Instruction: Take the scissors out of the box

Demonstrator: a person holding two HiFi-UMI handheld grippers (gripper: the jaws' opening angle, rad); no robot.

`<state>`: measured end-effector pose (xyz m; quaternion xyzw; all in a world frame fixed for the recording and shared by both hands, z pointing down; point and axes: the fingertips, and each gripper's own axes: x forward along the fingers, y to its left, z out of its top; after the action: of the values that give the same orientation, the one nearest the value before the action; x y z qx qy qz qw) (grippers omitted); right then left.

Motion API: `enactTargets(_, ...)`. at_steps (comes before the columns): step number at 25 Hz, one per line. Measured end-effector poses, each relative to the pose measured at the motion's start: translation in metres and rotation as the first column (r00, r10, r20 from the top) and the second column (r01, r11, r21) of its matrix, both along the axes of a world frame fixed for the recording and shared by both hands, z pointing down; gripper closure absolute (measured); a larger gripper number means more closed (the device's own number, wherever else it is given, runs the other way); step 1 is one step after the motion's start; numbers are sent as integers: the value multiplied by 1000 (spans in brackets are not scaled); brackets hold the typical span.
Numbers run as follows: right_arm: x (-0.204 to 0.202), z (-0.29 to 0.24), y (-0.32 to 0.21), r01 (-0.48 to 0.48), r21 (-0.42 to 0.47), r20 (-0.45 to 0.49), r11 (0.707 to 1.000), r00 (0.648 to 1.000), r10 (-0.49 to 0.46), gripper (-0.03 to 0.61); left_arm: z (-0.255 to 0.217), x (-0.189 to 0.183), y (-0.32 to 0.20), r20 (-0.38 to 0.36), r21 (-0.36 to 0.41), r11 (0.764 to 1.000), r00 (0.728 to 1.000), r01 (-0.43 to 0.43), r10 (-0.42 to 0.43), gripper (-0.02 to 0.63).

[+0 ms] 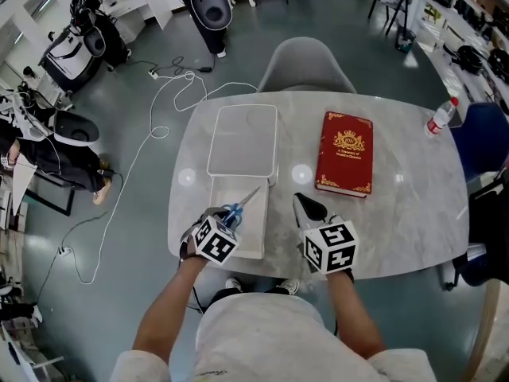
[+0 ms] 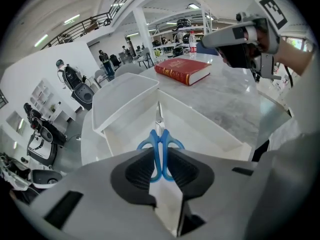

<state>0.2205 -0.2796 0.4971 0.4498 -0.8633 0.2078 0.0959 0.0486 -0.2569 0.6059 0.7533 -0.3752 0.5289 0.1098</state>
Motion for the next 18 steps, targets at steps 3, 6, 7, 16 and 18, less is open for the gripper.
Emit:
enactTargets(3,-6,-3,3,-12,4,-10,1000,1000,12,574,-8,-4,2,-23,23,1000,1000,-10,11,534)
enactTargets(6,-14,-8,7,-31,11,-20,999,999,31,572,-19,-9,5,-47,53,998,998,-26,29,534)
enactTargets(7,-17,-10,8,-37,14,-23,999,999,38,572,-23,-10,5,-58,65,997,998,-31,35,534)
enactTargets(16,-43,-30,19,-88,53,-56,995,994,91,574,-63,-31,-1,-167,178,984,984,-32,63,534)
enactTargets(18,-49,-34,20,-97,65,-60,993,993,101,572,-72,-37,-5,-189,206,978,980,-25,65,534)
